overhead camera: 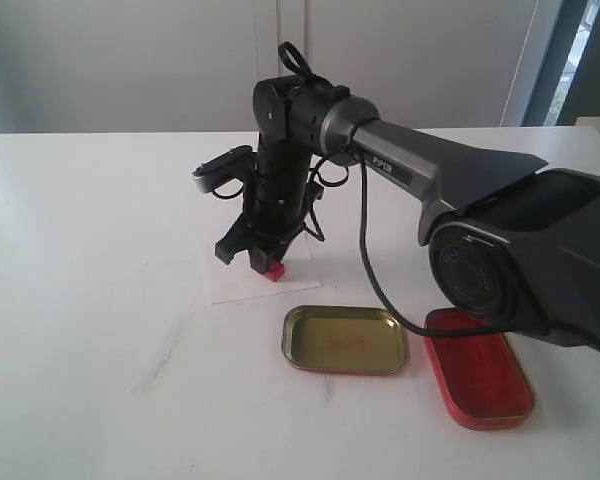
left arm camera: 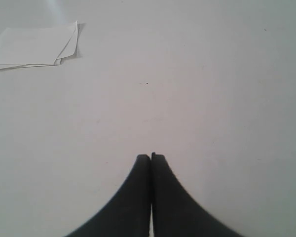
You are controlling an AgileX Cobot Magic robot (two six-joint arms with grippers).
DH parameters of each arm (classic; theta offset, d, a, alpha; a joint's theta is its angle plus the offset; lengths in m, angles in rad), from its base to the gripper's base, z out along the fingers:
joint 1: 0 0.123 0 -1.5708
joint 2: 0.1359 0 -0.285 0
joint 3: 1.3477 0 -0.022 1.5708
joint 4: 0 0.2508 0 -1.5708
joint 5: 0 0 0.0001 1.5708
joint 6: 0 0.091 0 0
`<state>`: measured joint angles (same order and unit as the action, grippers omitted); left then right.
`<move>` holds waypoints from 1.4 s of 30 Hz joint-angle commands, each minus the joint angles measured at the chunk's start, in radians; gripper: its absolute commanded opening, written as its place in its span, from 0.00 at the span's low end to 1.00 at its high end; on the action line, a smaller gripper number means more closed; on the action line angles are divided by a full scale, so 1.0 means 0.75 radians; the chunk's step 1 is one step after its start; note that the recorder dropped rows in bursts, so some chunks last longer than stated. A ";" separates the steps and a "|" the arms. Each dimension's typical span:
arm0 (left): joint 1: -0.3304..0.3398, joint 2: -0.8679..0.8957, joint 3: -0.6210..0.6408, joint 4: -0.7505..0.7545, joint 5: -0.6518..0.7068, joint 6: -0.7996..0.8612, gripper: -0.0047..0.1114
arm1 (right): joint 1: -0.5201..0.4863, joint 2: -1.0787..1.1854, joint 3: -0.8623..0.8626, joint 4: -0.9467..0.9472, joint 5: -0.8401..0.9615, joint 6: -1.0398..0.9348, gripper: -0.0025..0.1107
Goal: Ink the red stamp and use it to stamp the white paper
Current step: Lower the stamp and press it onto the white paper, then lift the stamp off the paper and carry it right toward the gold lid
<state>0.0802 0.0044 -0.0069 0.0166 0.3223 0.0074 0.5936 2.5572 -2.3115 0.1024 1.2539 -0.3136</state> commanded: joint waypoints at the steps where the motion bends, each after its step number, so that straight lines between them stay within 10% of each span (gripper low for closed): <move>1: 0.001 -0.006 0.009 -0.005 0.013 0.001 0.04 | 0.006 0.035 0.025 -0.057 -0.044 0.007 0.02; 42: 0.001 -0.006 0.009 -0.005 0.013 0.001 0.04 | -0.018 -0.225 0.025 -0.015 -0.044 0.032 0.02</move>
<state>0.0802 0.0044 -0.0069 0.0166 0.3223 0.0074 0.5980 2.4275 -2.2958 0.0594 1.2226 -0.2963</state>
